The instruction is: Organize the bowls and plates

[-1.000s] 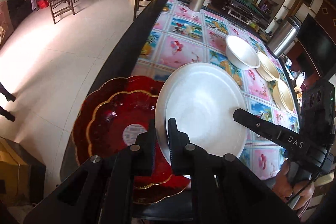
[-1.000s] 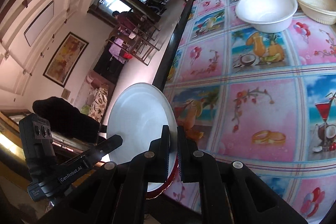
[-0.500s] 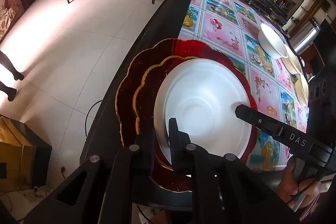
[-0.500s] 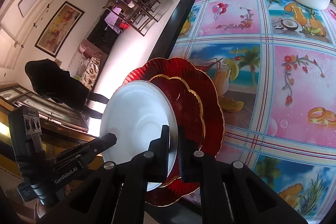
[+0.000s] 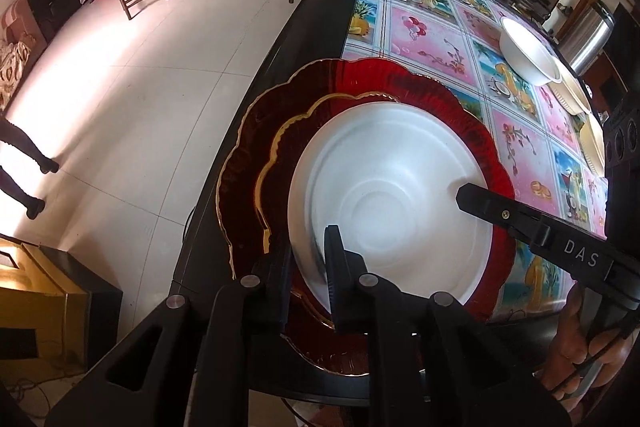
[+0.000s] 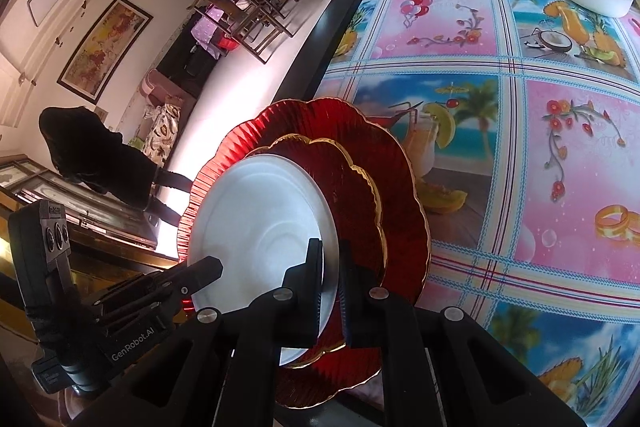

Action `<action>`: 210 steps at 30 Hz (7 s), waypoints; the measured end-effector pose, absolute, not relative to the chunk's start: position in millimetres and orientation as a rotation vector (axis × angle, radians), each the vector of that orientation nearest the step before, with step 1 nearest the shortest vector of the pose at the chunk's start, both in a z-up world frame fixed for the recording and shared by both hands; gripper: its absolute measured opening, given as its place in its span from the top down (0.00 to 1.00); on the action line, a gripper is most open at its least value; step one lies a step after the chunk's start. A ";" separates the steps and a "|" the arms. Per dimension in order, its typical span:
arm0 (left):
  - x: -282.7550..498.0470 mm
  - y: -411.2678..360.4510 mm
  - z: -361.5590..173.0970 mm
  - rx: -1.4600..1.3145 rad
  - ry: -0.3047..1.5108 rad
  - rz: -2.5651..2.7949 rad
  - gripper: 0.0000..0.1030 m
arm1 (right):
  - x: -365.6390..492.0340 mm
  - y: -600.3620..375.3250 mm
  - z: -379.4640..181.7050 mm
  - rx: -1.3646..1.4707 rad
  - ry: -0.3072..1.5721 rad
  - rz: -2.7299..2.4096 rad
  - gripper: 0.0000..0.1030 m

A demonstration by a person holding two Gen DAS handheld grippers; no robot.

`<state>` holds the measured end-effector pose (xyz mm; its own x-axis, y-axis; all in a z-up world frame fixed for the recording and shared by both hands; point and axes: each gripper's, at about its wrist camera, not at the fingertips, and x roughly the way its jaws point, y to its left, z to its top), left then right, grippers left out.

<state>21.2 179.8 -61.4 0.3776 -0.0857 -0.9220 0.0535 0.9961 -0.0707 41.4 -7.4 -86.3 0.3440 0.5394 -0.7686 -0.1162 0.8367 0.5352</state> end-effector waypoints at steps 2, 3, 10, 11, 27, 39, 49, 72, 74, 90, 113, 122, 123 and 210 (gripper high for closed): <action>18.8 179.4 -56.8 -0.005 1.166 -0.067 0.80 | 41.6 -6.8 -85.7 0.418 1.145 0.443 0.92; 16.8 178.8 -53.2 0.012 1.153 -0.054 0.76 | 41.2 -5.8 -85.0 0.409 1.146 0.446 0.90; -3.2 181.5 -9.1 0.164 0.970 0.094 0.46 | 35.3 -10.5 -62.7 0.305 1.039 0.397 0.68; -6.3 183.8 -1.4 0.159 0.938 0.110 0.45 | 33.2 -14.7 -56.5 0.298 1.011 0.393 0.68; 6.0 52.4 -16.4 -0.053 0.933 -0.295 0.33 | 11.0 -156.6 -54.2 0.406 0.837 0.200 0.59; 22.6 -19.1 -52.8 -0.004 1.057 -0.328 0.33 | 7.1 -249.2 -77.5 0.551 0.831 0.084 0.59; 90.3 -61.0 -5.9 0.037 0.875 -0.188 0.33 | 33.1 -281.0 -41.6 0.599 0.794 0.090 0.59; 225.3 -73.1 -10.8 -0.134 0.786 0.015 0.33 | 166.0 -316.6 -12.3 0.801 0.764 0.129 0.59; 232.4 -72.0 -16.9 -0.149 0.801 0.020 0.33 | 173.1 -317.1 -15.8 0.816 0.772 0.130 0.59; 239.6 -84.7 -25.5 -0.103 0.811 0.014 0.33 | 181.4 -327.9 -40.4 0.856 0.826 0.093 0.59; 242.4 -91.2 -36.7 -0.083 0.835 -0.003 0.33 | 185.0 -329.6 -49.5 0.863 0.841 0.071 0.59; 244.7 -90.5 -41.7 -0.082 0.851 -0.006 0.33 | 186.4 -332.5 -54.7 0.871 0.849 0.054 0.59; 244.9 -90.3 -41.9 -0.082 0.851 -0.007 0.33 | 186.5 -332.6 -54.7 0.870 0.849 0.054 0.59; 262.3 -71.9 -76.4 -0.307 1.126 -0.161 0.34 | 188.1 -343.6 -69.3 0.906 0.868 -0.027 0.60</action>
<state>262.3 -71.9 -76.4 0.4250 -0.2800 -0.8608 -0.0273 0.9465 -0.3214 188.1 -343.6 -69.3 0.6702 0.3236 -0.6680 0.3643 0.6407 0.6759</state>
